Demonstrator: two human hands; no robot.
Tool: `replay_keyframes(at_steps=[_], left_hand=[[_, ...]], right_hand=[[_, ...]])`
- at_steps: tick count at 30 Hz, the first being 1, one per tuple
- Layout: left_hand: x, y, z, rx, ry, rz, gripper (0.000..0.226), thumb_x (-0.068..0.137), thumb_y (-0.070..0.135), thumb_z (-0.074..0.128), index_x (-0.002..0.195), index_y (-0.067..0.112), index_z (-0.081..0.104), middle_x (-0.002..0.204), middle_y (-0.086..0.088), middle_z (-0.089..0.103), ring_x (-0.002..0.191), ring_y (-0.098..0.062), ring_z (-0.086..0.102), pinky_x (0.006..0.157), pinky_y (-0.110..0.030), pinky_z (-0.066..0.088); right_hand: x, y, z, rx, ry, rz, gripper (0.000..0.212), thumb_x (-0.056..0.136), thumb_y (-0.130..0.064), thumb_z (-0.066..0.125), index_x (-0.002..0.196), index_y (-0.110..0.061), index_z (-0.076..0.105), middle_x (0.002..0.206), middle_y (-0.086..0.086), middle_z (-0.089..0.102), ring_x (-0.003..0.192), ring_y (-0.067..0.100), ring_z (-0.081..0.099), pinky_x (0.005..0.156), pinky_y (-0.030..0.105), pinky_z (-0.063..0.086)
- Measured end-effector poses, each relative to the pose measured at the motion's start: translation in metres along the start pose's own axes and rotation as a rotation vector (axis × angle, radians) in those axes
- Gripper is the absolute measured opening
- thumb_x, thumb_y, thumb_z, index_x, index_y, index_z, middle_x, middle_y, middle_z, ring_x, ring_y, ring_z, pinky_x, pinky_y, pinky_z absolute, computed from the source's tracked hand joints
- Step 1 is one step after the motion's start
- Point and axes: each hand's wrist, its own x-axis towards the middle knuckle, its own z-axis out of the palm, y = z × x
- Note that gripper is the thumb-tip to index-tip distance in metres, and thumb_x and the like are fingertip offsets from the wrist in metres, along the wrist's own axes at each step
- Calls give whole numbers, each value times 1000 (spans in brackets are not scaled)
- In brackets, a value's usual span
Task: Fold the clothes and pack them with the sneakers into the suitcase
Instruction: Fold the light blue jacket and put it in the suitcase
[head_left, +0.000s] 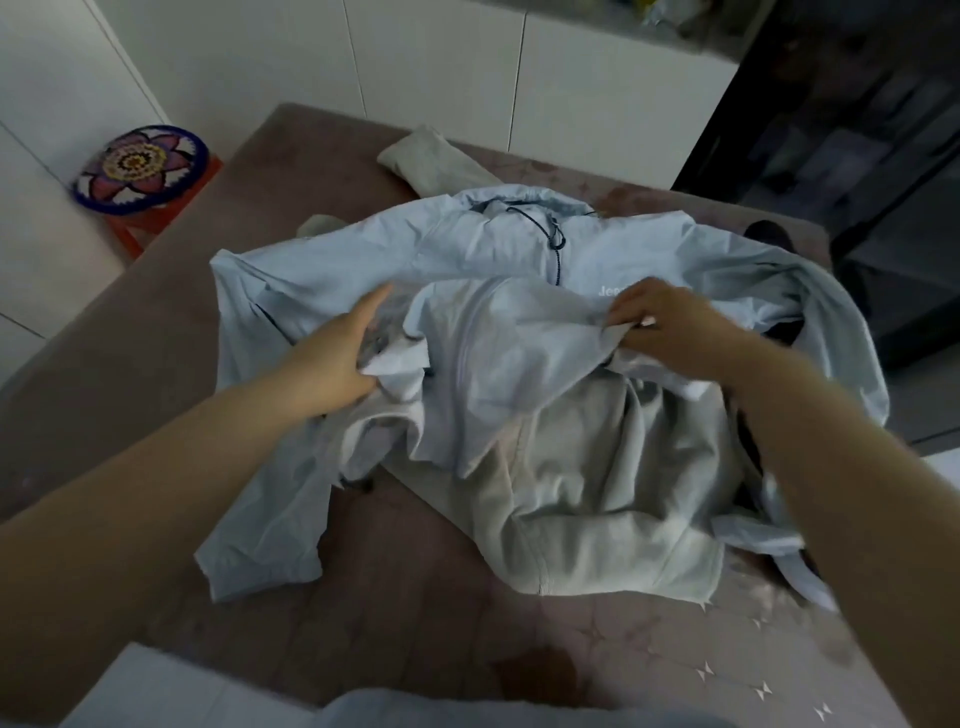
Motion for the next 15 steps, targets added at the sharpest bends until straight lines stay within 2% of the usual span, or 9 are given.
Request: replay_keyframes(at_steps=[2,3,5,7,8,9,11,13,15], left_hand=[[-7,1,-14,-110,-16,22,92,81,11,69,147,33,9,129,-4,51,104,-21,58,90,-38,48],[-11,1,-24,-191,-49,39,87,80,7,68,146,33,17,126,-2,54,109,-19,57,94,-37,47],[-21,8,-44,-301,-110,90,71,80,-3,66,137,29,37,120,3,60,110,-4,56,92,-21,46],[-32,18,-55,-287,-119,152,52,80,-5,65,120,26,53,105,25,63,97,15,56,82,-5,43],[-38,24,-54,-238,-127,176,42,81,-2,64,109,28,58,92,33,64,89,19,56,77,-2,43],[-44,29,-49,-155,-154,190,33,82,2,64,98,32,62,83,34,64,83,15,58,73,-5,44],[-50,32,-22,26,-237,197,20,87,9,62,81,29,64,78,14,66,76,-2,60,68,-21,47],[-53,30,12,161,-316,185,9,89,11,58,83,15,63,85,-2,64,81,-16,59,72,-27,44],[-56,23,38,192,-307,169,10,90,7,54,96,9,63,100,-4,63,92,-17,58,74,-25,40]], right_hand=[[-22,12,-43,11,-99,-27,17,85,-8,63,99,-14,71,113,-1,57,103,13,53,95,25,37],[-34,22,-65,13,-159,-12,18,84,-12,65,100,-20,70,117,-7,55,104,7,52,96,23,36],[-50,52,-99,-104,-245,31,29,81,-31,70,105,-45,64,123,-20,54,110,1,52,100,33,42],[-56,107,-121,-222,-280,130,40,74,-40,75,106,-57,60,116,-24,58,105,2,57,93,35,48],[-65,114,-125,-222,-254,169,41,72,-36,77,102,-57,62,112,-21,61,103,5,60,92,33,49],[-78,94,-124,-220,-149,201,38,72,-30,78,98,-54,65,110,-15,63,102,11,61,92,33,49],[-95,61,-104,-96,159,242,31,75,-12,74,100,-30,71,110,2,64,100,23,60,87,32,45],[-113,46,-69,4,370,287,34,79,-2,68,112,-10,66,105,5,59,92,21,56,77,26,37],[-130,35,-32,100,377,327,31,84,-7,64,114,-10,61,104,4,59,87,19,54,74,25,36]])
